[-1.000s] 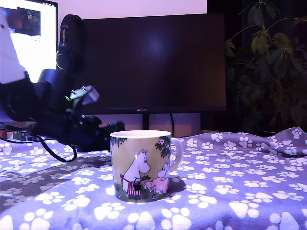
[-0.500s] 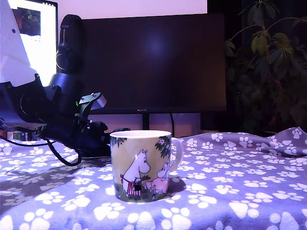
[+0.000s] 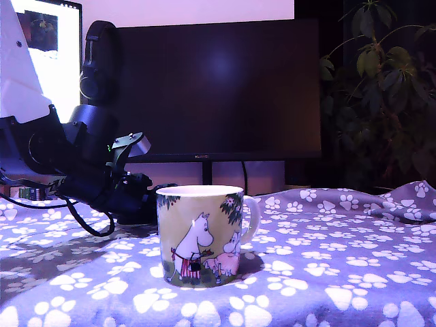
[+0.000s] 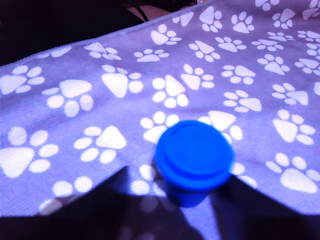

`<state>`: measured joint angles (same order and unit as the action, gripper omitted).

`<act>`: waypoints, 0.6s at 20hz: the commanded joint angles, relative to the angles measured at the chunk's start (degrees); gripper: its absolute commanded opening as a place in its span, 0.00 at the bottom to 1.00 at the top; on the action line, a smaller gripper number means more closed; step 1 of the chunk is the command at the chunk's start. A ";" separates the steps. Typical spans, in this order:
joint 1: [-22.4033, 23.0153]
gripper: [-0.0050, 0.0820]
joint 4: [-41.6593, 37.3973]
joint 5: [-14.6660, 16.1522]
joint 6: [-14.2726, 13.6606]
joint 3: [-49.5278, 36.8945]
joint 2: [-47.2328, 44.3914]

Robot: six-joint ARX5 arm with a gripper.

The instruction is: Pick up the coffee capsules on the table and drop them inside the coffee cup

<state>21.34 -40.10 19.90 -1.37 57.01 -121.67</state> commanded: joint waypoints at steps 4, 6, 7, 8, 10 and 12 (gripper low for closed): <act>0.20 0.16 -0.28 0.17 -0.20 0.13 -1.86; 0.20 0.14 -0.44 0.17 -0.20 0.13 -1.86; 0.20 0.14 -0.66 0.17 -0.20 0.13 -1.86; 0.20 0.14 -0.70 0.17 -0.20 0.13 -1.79; 0.20 0.14 -0.55 0.24 -0.20 0.13 -1.36; 0.20 0.14 -0.13 0.68 -0.20 0.11 -0.50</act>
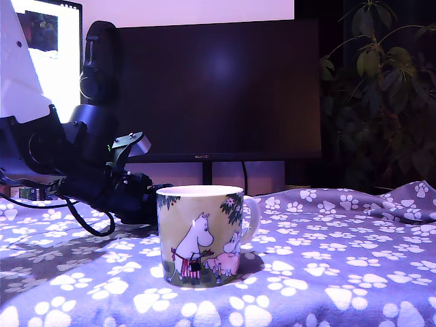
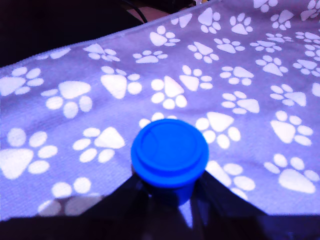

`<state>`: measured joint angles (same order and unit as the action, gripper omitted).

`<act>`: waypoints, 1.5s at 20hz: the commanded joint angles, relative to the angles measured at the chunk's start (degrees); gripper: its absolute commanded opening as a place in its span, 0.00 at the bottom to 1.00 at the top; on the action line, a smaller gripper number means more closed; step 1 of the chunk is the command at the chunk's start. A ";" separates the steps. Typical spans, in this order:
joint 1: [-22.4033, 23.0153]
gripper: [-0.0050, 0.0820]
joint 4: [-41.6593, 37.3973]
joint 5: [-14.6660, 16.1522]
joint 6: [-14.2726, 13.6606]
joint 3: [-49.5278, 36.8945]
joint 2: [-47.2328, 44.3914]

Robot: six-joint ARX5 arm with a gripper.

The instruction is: Pick up the coffee capsules on the table and drop them inside the coffee cup

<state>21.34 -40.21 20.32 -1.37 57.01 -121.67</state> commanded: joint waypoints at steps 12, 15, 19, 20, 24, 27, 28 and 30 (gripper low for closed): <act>0.20 0.14 0.63 1.75 -0.24 -4.57 5.97; 0.20 0.14 -1.51 1.75 -0.20 -7.80 8.81; 0.20 0.14 -1.64 2.01 -0.17 -12.48 13.42; 0.20 0.14 -1.64 2.32 -0.13 -13.68 14.78; 0.20 0.14 -1.46 3.45 1.03 -18.88 21.05; 0.22 0.14 -1.16 3.67 1.46 -22.99 25.94; 0.33 0.14 -1.16 3.67 1.46 -24.48 27.67; 0.83 0.14 0.13 3.67 2.03 -26.91 30.99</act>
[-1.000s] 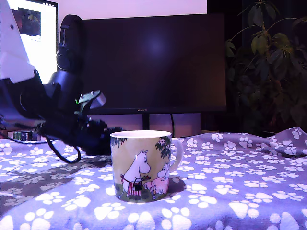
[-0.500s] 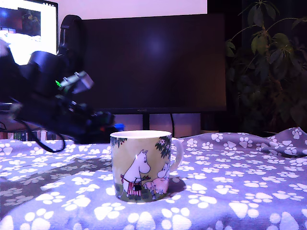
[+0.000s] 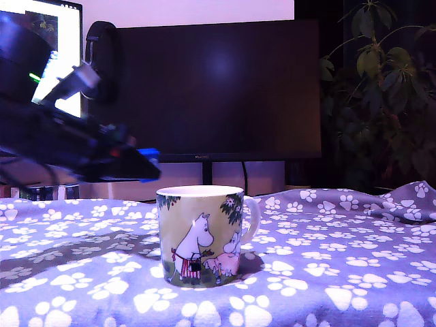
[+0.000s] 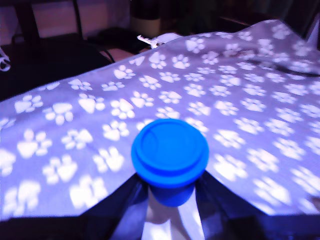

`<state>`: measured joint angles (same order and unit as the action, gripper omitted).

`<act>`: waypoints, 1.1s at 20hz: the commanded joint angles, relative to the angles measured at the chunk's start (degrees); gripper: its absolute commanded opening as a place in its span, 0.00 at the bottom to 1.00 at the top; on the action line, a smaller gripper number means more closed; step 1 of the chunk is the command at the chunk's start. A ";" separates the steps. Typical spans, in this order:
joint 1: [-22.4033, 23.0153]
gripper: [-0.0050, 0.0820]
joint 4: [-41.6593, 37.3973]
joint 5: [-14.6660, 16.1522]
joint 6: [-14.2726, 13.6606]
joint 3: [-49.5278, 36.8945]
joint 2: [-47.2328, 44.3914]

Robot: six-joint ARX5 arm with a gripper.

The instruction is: Pick up the coffee capsules on the table and drop them inside the coffee cup

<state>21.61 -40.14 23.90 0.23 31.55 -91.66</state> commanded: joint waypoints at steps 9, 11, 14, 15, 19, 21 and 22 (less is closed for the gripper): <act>3.32 0.14 9.25 -0.02 1.27 -8.74 15.69; 4.15 0.14 12.24 -0.02 1.27 -9.40 18.82; 5.68 0.14 16.74 -0.04 1.27 -9.60 23.19; 6.27 0.14 18.32 -0.24 1.27 -9.60 24.52; 8.63 0.14 22.60 -0.98 1.25 -9.62 28.13; 10.21 0.14 23.96 -2.14 1.22 -9.62 29.33; 11.02 0.14 24.35 -2.69 1.22 -9.64 29.77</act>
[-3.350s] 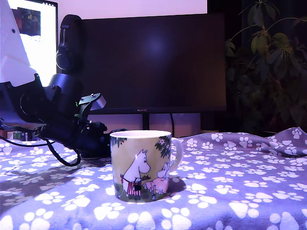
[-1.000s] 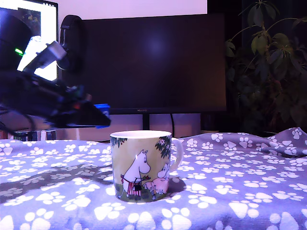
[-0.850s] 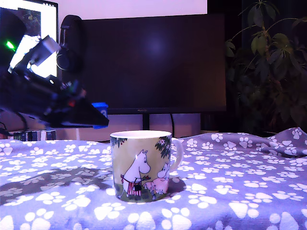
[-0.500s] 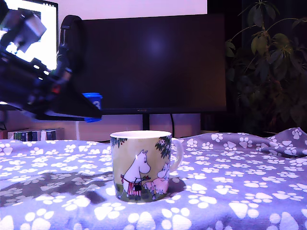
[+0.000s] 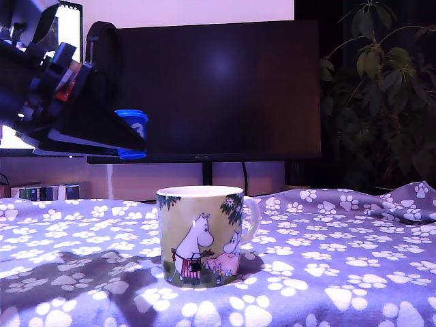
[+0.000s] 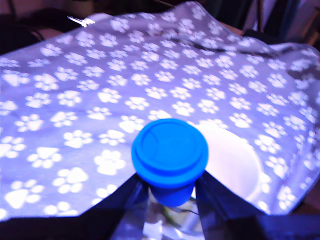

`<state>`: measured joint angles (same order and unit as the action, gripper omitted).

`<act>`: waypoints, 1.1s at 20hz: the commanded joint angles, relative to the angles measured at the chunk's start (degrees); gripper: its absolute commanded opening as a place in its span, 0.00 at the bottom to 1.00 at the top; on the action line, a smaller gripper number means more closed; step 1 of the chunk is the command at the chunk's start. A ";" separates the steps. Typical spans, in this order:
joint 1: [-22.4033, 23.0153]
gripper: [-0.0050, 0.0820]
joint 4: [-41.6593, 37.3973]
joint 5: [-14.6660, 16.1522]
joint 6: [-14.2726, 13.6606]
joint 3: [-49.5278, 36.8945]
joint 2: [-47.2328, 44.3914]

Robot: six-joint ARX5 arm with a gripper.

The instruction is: Pick up the coffee capsules on the table and drop them inside the coffee cup

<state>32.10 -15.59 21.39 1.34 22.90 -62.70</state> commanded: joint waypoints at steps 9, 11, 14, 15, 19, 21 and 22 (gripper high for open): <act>6.29 0.14 1.92 -2.93 0.09 -1.03 1.73; 6.29 0.14 1.90 -3.06 -0.61 -1.03 1.73; 6.27 0.14 1.66 -3.10 -1.62 -1.01 1.73; 6.27 0.14 1.44 -3.26 -1.62 -0.92 1.73; 6.27 0.14 2.40 -5.51 -1.62 0.90 1.53; 6.29 0.14 2.89 -5.92 -1.86 1.99 1.07; 6.29 0.14 3.63 -6.25 -1.90 2.78 0.59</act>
<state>38.26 -11.84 15.25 -0.21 24.32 -61.49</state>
